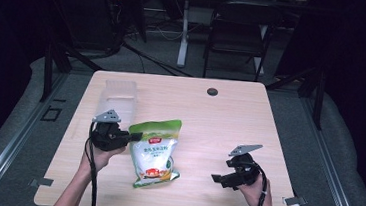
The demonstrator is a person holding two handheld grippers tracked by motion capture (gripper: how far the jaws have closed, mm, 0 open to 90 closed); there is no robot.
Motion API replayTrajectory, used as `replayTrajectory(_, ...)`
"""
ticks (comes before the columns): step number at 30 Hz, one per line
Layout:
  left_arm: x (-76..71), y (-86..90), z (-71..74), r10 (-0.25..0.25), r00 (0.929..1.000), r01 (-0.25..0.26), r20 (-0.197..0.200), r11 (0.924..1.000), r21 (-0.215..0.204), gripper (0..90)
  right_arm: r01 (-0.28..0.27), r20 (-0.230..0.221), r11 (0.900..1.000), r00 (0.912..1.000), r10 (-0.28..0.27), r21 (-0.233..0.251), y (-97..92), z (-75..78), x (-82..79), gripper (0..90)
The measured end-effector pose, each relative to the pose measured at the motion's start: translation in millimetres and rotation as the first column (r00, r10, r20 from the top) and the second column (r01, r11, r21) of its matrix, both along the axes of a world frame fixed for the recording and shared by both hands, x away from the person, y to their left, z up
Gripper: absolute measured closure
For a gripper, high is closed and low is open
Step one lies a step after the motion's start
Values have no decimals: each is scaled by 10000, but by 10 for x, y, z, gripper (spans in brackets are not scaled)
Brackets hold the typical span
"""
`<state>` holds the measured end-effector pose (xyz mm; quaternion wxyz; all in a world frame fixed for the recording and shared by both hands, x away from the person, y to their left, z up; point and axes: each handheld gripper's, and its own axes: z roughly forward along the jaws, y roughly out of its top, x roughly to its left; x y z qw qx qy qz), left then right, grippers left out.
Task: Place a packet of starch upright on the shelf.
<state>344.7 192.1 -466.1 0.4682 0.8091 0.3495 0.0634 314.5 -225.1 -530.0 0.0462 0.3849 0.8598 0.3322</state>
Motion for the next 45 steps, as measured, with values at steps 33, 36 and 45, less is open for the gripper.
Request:
replayTrajectory(33,76,-40,541,-1308,9877,1179,856,9829,1414,900,146,-20,9999,9999,-146,58,1,-3,7,163)
replayTrajectory(36,84,-10,578,-1315,9873,1185,892,9834,1374,900,120,-47,9999,9999,-120,-64,-15,5,11,164)
replayTrajectory(45,97,20,752,-1380,9840,1200,1127,9808,1536,900,188,-47,9998,9998,-188,52,-12,-1,11,163)
